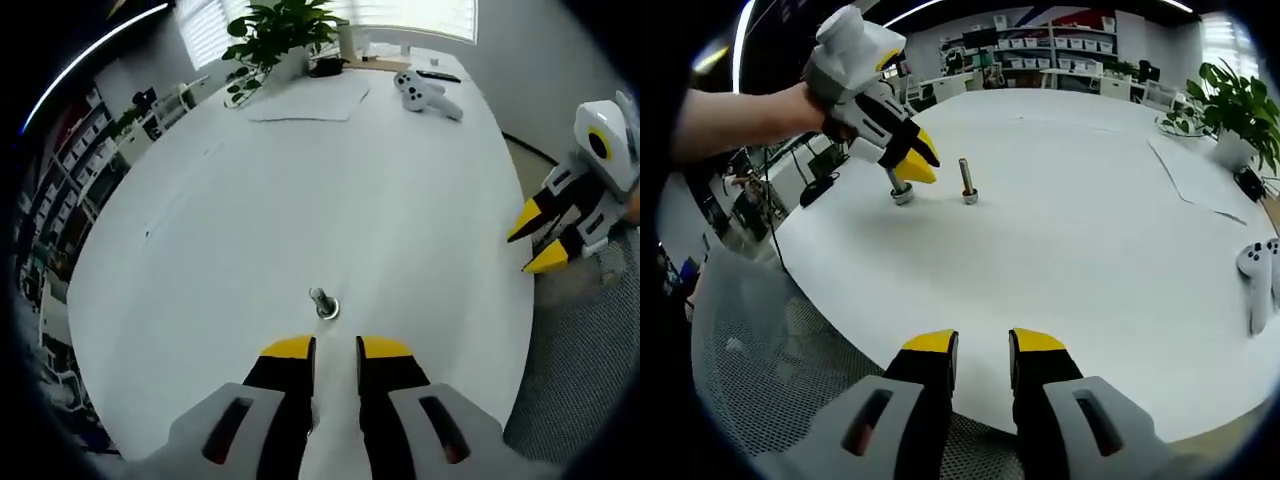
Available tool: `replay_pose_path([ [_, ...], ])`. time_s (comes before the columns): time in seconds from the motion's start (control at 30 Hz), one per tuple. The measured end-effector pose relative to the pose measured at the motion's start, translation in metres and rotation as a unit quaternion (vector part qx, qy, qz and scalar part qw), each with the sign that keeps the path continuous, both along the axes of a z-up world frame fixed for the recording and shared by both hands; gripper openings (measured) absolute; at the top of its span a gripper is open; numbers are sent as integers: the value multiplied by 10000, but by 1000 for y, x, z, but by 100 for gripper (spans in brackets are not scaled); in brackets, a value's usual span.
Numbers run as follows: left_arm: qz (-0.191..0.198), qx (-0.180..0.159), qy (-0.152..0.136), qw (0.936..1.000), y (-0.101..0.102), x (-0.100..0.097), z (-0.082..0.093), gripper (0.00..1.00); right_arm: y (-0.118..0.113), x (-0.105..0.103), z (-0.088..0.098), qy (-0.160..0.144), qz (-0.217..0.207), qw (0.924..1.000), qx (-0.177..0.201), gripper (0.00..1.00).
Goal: Place the washer onto the threaded stud by aligning its center hole with the stud, sliding it down to the base, and recovering from edge contact or off-axis alignment until the washer reaches the visible bottom stop.
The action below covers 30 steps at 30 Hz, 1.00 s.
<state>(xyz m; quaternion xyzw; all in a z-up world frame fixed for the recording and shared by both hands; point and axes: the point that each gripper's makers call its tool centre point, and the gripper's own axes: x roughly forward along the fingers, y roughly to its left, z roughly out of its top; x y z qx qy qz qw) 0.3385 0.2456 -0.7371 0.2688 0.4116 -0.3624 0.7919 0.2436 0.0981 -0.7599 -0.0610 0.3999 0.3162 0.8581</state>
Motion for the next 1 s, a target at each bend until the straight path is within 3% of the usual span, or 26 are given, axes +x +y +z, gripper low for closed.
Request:
replay_pose_path([
  [0.3, 592, -559, -224, 9964, 24, -30, 14, 14, 0, -1, -2, 21, 68, 9999, -110, 24],
  [0.47, 1028, -794, -136, 9914, 42, -50, 13, 16, -1, -3, -5, 62, 128, 9997, -204, 24],
  [0.63, 1336, -1061, -274, 9850, 56, -68, 19, 19, -1, -3, -6, 60, 142, 9996, -251, 24],
  [0.83, 1751, -1230, -247, 9765, 81, -89, 17, 23, -1, -5, -8, 74, 236, 9990, -370, 24],
  [0.93, 1765, -1155, -314, 9770, 90, -98, 17, 23, -2, -4, -9, 77, 227, 9990, -366, 24],
  [1.0, 1935, -1250, -356, 9724, 97, -101, 19, 24, -2, -5, -9, 77, 227, 9990, -375, 24],
])
